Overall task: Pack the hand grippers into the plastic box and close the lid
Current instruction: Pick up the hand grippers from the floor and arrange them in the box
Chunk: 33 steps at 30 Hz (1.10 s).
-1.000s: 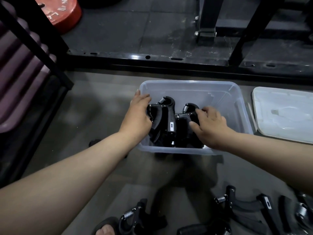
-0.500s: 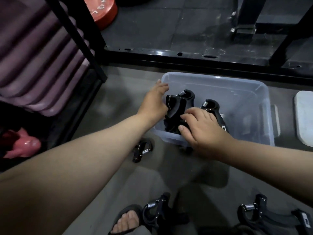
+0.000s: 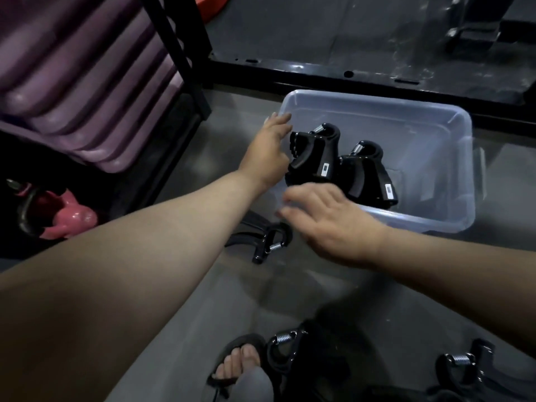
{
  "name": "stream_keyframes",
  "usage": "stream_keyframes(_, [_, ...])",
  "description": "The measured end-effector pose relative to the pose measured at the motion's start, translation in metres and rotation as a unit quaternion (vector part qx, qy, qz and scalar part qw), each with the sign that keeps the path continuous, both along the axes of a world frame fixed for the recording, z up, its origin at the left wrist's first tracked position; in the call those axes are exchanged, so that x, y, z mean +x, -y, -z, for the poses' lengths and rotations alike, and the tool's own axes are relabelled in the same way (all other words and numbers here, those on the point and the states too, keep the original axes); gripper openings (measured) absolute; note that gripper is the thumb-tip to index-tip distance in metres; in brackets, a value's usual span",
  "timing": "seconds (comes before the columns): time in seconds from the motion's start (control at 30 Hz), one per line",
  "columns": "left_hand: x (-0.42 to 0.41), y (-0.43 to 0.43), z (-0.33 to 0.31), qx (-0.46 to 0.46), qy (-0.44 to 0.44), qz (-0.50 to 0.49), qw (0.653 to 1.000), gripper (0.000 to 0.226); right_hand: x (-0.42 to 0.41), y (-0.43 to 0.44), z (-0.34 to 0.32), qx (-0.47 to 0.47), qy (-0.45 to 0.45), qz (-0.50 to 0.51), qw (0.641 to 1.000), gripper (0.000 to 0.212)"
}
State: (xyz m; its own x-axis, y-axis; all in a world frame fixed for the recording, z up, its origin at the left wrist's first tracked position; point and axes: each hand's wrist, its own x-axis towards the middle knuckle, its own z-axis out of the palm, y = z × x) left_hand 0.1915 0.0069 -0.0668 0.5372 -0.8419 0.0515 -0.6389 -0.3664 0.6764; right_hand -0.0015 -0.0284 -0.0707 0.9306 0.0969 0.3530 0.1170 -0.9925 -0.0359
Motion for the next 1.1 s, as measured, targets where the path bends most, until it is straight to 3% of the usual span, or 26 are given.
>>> stream_keyframes(0.03, [0.002,0.002,0.001,-0.001,-0.007,-0.012,1.0,0.057,0.002,-0.008,0.006,0.0,-0.02,-0.044,0.999,0.031])
stream_keyframes(0.1, [0.003,0.004,0.002,-0.001,-0.022,-0.028,0.999,0.058,0.005,-0.025,0.024,0.006,-0.149,-0.087,0.985,0.033])
stream_keyframes(0.2, [0.002,0.004,0.001,0.001,-0.032,-0.039,0.999,0.059,0.007,-0.043,0.062,-0.011,-0.373,-0.002,0.928,0.054])
stream_keyframes(0.27, [0.0,0.004,0.0,-0.001,-0.035,-0.031,0.999,0.059,0.006,-0.046,0.075,-0.015,-0.43,0.031,0.902,0.063])
stream_keyframes(0.37, [0.001,0.002,-0.002,-0.01,-0.044,-0.013,0.999,0.057,0.004,-0.045,0.08,-0.049,-0.355,0.021,0.933,0.062])
stream_keyframes(0.5, [0.0,0.001,-0.003,-0.012,-0.029,-0.008,0.999,0.054,-0.009,-0.032,0.074,-0.033,-0.375,0.01,0.926,0.041])
stream_keyframes(0.57, [0.001,0.001,-0.003,-0.007,-0.025,-0.008,1.0,0.053,-0.014,-0.018,0.069,-0.007,-0.347,0.008,0.938,0.048])
stream_keyframes(0.6, [0.002,0.001,-0.003,-0.003,-0.02,-0.007,1.0,0.054,-0.015,-0.012,0.072,-0.047,-0.313,-0.028,0.948,0.053])
stream_keyframes(0.67, [0.004,0.001,-0.002,0.007,-0.013,-0.007,1.0,0.054,-0.016,-0.003,0.075,-0.133,-0.303,-0.099,0.938,0.054])
stream_keyframes(0.83, [0.003,0.0,-0.001,0.012,-0.005,-0.005,1.0,0.061,-0.017,-0.005,0.08,-0.174,-0.377,-0.118,0.902,0.031])
stream_keyframes(1.1, [0.003,0.002,0.0,-0.001,-0.001,-0.025,1.0,0.066,-0.032,0.02,0.087,-0.196,-0.324,-0.215,0.9,0.009])
